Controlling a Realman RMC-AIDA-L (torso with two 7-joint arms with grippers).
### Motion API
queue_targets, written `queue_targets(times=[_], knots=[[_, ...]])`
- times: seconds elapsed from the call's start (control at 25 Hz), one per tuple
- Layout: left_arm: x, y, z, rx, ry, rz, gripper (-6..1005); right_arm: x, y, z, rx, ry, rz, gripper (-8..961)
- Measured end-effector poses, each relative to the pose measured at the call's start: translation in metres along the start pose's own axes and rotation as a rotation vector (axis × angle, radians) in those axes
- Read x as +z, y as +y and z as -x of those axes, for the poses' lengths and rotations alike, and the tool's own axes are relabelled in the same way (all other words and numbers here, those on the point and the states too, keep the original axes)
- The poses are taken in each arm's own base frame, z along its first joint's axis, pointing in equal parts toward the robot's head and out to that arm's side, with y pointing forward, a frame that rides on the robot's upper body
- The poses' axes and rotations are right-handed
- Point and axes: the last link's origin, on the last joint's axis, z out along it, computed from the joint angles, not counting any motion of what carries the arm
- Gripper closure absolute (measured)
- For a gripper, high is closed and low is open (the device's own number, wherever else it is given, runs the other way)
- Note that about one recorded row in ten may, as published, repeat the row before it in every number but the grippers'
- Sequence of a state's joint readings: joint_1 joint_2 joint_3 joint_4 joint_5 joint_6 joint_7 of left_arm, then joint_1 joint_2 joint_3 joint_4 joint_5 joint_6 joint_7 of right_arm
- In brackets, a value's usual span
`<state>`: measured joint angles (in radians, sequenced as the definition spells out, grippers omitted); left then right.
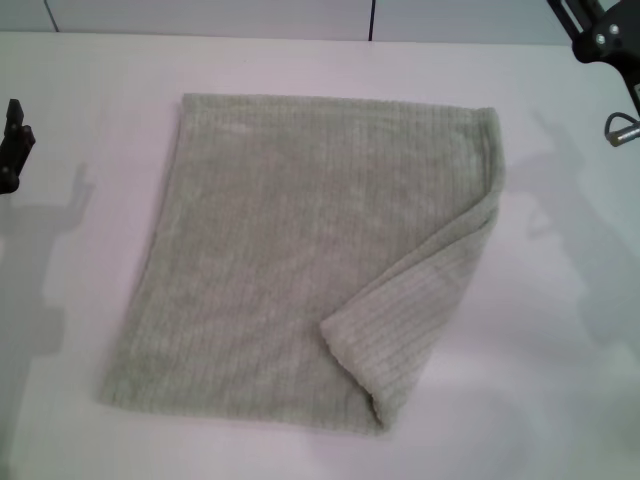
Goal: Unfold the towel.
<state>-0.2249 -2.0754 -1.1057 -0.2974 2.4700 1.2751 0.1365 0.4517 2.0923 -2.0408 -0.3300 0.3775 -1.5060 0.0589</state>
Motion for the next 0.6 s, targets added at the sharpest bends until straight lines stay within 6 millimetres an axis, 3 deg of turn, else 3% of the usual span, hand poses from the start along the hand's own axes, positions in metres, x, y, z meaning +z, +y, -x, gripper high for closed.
queue_targets(times=[0.2,0.32,0.36,0.4,0.6], knots=[[0.001,0.0,0.0,-0.001,0.0,0.001,140,0.011,0.004,-0.008,0.015,0.061,0.005,150],[0.002,0.002,-0.001,-0.006,0.0,0.003,140,0.036,0.015,-0.018,0.059,0.172,0.015,150],[0.002,0.002,-0.001,-0.006,0.0,0.003,140,0.036,0.015,-0.018,0.059,0.172,0.015,150],[0.002,0.002,-0.001,-0.008,0.002,0.003,139,0.051,0.021,-0.023,0.076,0.253,0.023,150],[0.002,0.002,-0.002,-0.014,0.004,0.002,139,0.079,0.03,-0.023,0.069,0.373,0.058,149]])
